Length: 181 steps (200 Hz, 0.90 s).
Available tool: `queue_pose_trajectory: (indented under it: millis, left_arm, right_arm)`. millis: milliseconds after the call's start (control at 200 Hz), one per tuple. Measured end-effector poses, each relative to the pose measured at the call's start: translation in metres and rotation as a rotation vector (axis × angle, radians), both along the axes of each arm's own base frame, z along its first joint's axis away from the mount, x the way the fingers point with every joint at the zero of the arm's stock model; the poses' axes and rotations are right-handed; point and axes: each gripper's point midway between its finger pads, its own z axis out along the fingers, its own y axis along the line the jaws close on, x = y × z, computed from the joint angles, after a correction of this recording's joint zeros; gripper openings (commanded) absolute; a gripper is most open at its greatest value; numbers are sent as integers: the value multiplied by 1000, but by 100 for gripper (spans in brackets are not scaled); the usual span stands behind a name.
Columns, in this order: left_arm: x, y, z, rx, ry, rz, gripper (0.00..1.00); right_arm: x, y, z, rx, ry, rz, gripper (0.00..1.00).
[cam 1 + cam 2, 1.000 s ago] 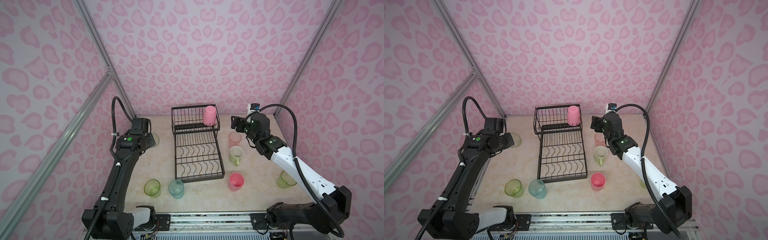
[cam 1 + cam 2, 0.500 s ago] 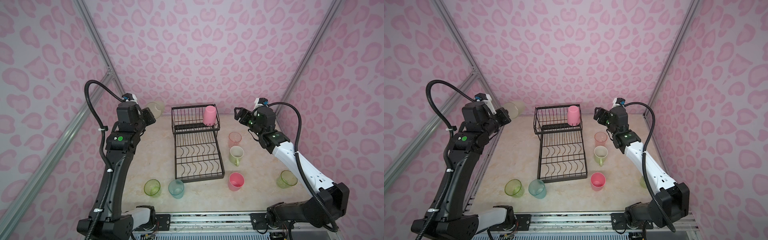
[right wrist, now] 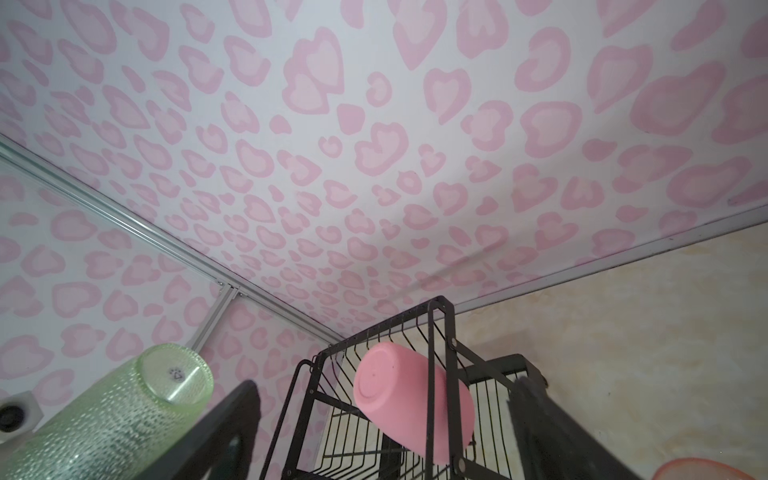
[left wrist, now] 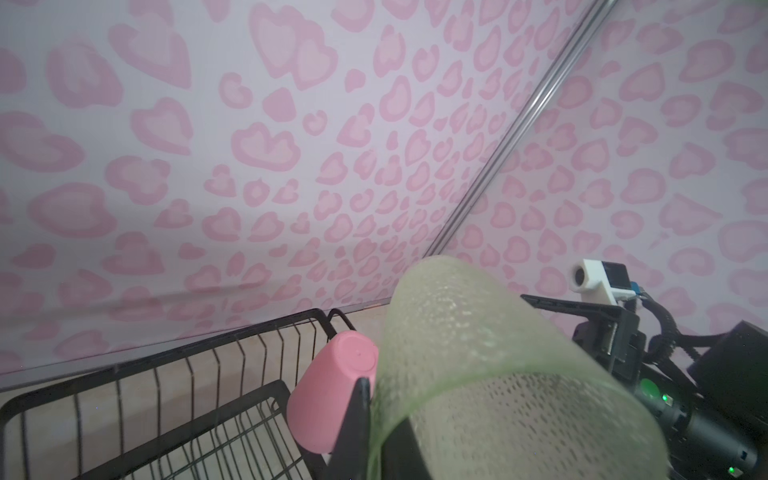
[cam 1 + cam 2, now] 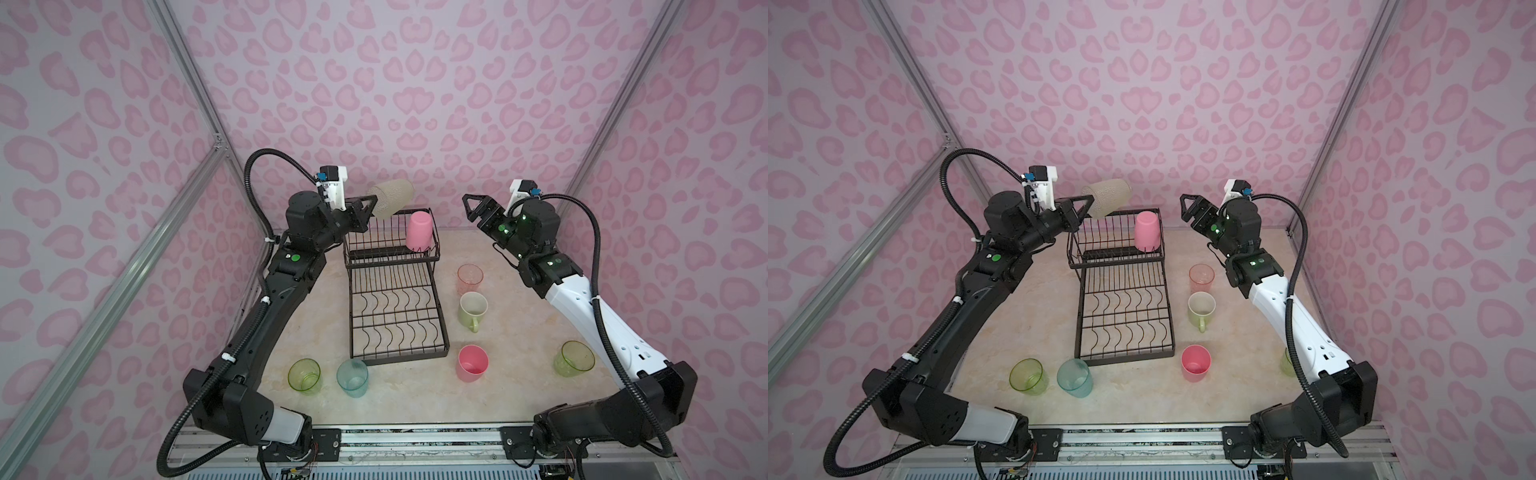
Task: Load the cups into the dish rack
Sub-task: 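Lift the light green cup with the left gripper toward the right gripper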
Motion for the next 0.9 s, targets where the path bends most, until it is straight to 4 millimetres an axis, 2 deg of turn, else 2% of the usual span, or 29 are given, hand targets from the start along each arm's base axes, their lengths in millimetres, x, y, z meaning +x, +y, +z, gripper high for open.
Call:
queue_pose_trajectory:
  millis: [150, 360, 515, 635, 905]
  left_arm:
    - [-1, -38, -9, -18, -18, -126, 3]
    - [3, -68, -19, -40, -42, -213, 3]
    - [9, -86, -32, -53, -30, -253, 3]
    - [13, -98, -34, -68, -41, -281, 3]
    - [19, -117, -32, -92, -70, -319, 3]
  right_arm:
    - [-1, 5, 8, 53, 1, 36, 92]
    - [3, 8, 13, 172, 23, 79, 91]
    - [1, 10, 20, 258, 42, 105, 91]
    - [0, 12, 24, 329, 57, 130, 90]
    - [5, 20, 15, 462, 143, 163, 84]
